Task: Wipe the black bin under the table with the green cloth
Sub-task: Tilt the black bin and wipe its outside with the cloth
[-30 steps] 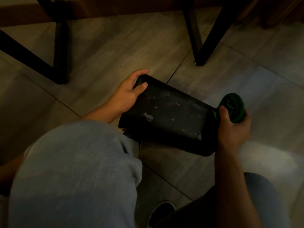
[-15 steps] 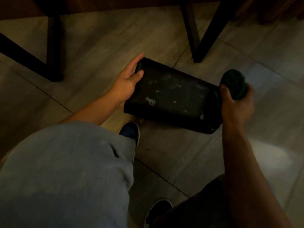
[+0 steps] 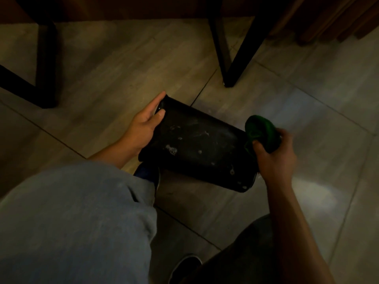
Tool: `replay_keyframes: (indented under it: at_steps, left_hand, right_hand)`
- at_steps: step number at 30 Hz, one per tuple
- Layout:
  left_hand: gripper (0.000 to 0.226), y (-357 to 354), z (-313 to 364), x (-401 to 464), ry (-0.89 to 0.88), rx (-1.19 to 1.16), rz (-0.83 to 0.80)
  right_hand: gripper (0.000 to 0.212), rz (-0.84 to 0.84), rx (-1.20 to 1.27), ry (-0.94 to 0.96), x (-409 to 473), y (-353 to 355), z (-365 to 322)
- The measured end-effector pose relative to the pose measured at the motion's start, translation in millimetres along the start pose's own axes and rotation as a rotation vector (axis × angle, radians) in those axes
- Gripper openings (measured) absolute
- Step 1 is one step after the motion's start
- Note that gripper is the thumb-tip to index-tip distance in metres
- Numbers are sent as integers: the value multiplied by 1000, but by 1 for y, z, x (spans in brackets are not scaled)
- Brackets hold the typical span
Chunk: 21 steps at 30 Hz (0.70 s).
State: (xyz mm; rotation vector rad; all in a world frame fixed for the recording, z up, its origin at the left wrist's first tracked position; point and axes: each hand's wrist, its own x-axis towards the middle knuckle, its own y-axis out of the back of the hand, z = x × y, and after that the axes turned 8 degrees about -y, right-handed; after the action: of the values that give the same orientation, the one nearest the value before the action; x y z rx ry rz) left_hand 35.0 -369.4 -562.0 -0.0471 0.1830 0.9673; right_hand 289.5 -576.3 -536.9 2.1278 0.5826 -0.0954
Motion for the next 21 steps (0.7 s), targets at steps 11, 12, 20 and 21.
replay_keyframes:
  at_steps: [11,12,20,21]
  left_hand:
    - [45,-1,0,-3,-22,33,30]
    - [44,-3,0,-1,-31,34,39]
    - [46,-13,-6,6,-27,35,56]
    - [46,-12,-9,6,-27,34,59]
  right_hand:
    - [53,-144,-12,45,16,-12,-7]
    - [53,-150,-2,30,21,-13,-10]
    - [61,-34,-47,235,21,-10,-10]
    - [59,-15,-36,228,9,-14,-4]
